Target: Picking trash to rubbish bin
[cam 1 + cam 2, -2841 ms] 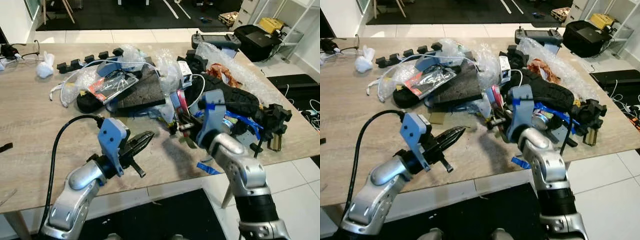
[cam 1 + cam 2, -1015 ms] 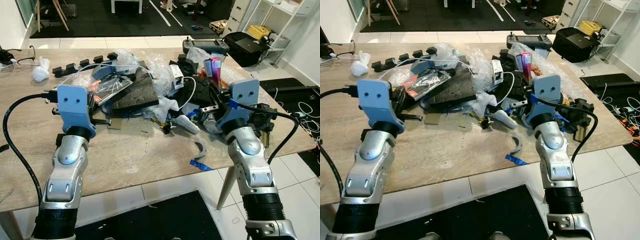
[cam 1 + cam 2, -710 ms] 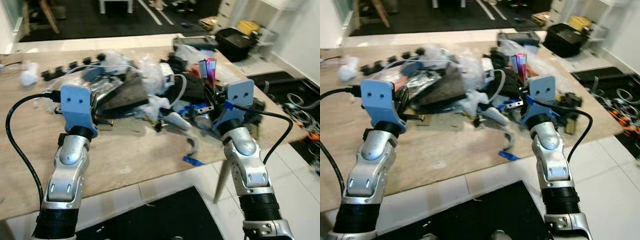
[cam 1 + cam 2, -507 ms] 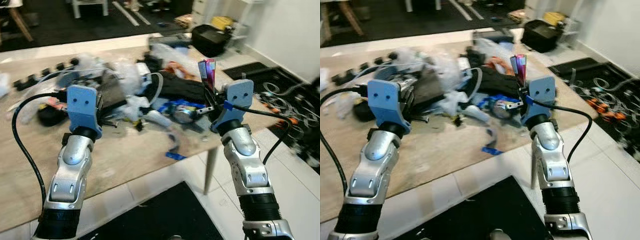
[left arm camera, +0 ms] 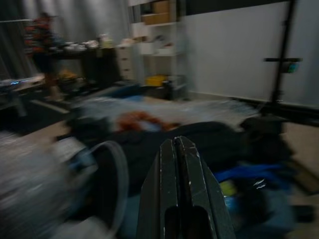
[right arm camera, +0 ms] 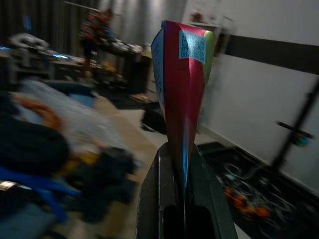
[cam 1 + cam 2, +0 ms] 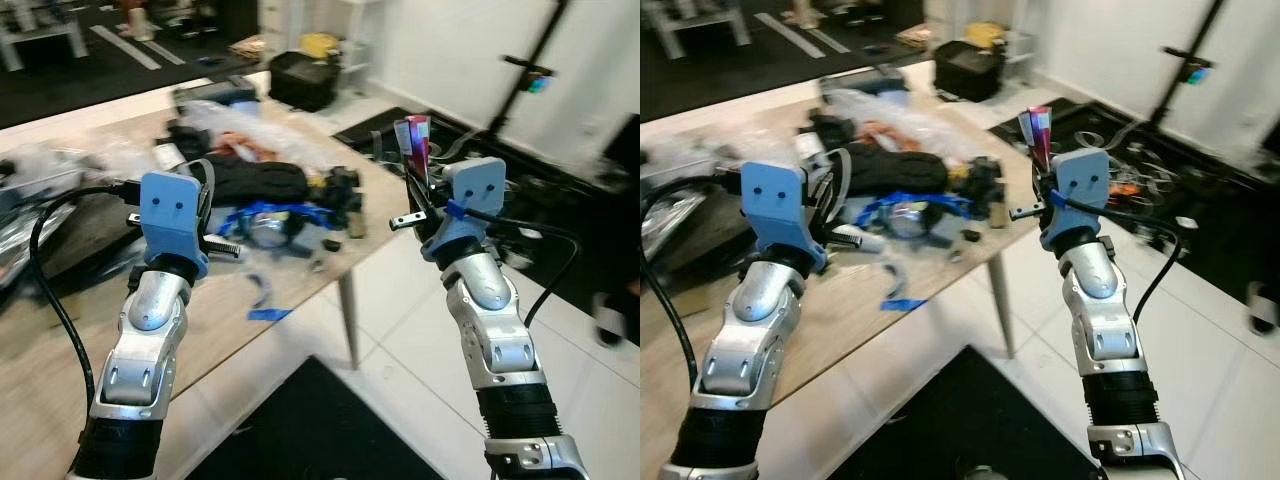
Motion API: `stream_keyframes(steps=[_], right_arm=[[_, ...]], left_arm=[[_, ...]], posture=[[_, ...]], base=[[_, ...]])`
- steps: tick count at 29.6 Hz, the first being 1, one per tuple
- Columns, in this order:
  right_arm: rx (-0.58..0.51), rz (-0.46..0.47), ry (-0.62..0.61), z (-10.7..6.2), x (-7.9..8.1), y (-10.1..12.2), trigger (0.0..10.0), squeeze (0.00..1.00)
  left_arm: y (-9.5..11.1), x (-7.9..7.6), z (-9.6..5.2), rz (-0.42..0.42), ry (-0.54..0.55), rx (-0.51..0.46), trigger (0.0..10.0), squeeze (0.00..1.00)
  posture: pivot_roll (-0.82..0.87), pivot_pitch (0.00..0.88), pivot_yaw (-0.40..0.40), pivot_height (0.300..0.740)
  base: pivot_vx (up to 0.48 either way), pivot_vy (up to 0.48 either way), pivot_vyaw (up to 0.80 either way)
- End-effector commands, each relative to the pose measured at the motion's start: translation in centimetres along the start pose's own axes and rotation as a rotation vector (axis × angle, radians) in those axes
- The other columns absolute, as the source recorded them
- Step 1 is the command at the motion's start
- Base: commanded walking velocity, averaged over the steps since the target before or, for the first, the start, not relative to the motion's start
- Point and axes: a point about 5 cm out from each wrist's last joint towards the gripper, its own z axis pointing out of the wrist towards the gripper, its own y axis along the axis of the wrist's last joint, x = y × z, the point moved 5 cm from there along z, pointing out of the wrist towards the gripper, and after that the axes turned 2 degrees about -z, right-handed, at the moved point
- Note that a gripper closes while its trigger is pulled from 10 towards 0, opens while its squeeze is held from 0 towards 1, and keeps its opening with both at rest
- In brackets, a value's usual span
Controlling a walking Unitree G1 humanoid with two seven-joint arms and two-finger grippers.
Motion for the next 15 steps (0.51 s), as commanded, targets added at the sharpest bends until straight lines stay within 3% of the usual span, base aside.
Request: stream_keyframes(steps=[1,15], right_arm=[[0.008,0.006,-0.007,-0.12,-0.15,-0.31,10.0,0.0],[0.0,0.004,-0.012,0.01,-0.22,-0.17,10.0,0.0]], left_arm=[[-0.26,0.03,-0.17,0.005,-0.004,0.013,10.0,0.0],[-0.17,-0.15,-0.15,0.014,-0.023,0.008,10.0,0.0]], posture=[[0.03,0.114,-0.056,0.74],[0.03,0.115,-0.055,0.74]], base=[[0.0,0.0,-0.6],[0.0,0.0,-0.6]])
